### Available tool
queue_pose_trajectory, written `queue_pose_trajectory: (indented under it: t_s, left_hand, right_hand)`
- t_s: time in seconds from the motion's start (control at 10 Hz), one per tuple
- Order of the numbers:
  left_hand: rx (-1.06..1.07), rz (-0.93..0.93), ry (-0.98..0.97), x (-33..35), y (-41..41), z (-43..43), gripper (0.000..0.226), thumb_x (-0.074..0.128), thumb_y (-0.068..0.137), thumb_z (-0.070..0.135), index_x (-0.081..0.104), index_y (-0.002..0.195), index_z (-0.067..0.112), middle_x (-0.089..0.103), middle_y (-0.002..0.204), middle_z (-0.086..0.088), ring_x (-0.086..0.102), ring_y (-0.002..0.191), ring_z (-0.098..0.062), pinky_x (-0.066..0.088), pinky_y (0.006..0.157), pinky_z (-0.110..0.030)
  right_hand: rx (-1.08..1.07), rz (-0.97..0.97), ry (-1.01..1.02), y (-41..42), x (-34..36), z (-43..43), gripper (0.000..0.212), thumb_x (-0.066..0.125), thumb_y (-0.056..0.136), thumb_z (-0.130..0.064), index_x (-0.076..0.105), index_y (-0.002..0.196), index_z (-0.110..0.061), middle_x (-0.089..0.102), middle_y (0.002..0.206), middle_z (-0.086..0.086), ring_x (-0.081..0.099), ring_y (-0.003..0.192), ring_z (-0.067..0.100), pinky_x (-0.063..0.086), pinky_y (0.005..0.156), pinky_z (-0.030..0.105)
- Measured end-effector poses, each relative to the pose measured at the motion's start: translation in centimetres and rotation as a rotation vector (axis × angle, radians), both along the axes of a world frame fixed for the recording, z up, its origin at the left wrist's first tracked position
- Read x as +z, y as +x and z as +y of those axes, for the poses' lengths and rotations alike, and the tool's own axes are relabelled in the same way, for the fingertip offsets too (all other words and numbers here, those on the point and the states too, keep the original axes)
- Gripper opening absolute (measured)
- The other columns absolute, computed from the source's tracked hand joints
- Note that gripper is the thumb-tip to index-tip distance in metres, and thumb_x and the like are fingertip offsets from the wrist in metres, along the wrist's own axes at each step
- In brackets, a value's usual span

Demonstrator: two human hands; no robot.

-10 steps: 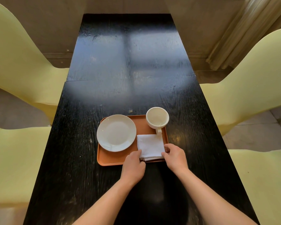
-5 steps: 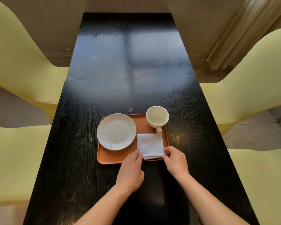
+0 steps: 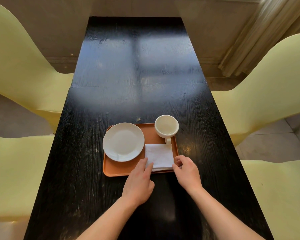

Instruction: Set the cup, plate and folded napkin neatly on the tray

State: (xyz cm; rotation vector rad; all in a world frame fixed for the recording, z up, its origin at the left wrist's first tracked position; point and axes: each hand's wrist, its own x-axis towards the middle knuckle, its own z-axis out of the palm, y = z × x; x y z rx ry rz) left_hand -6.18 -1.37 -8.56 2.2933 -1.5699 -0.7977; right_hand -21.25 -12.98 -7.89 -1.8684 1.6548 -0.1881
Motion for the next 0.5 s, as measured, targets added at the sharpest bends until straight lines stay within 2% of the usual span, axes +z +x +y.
queue_pose_trajectory:
  t_s: [0.3, 0.5]
  left_hand:
    - [0.03, -0.032, 0.002, 2.0, 1.4, 0.5, 0.064, 0.051, 0.093, 0.021, 0.032, 0.154, 0.021, 0.026, 0.164, -0.007, 0.023, 0.151, -0.023, 0.027, 0.123, -0.039]
    - [0.034, -0.138, -0.034, 2.6, 2.1, 1.1, 0.06, 0.051, 0.09, 0.021, 0.039, 0.149, 0.019, 0.037, 0.157, -0.007, 0.033, 0.145, -0.025, 0.032, 0.119, -0.041]
  right_hand:
    - [0.015, -0.038, 0.021, 0.5, 1.9, -0.4, 0.035, 0.064, 0.099, -0.021, 0.064, 0.134, -0.018, 0.068, 0.123, 0.0, 0.063, 0.108, 0.014, 0.052, 0.09, 0.028]
    - [0.044, -0.072, 0.041, 1.2, 3.5, -0.1, 0.04, 0.058, 0.103, -0.018, 0.059, 0.143, -0.015, 0.064, 0.14, 0.003, 0.059, 0.128, 0.02, 0.049, 0.107, 0.036]
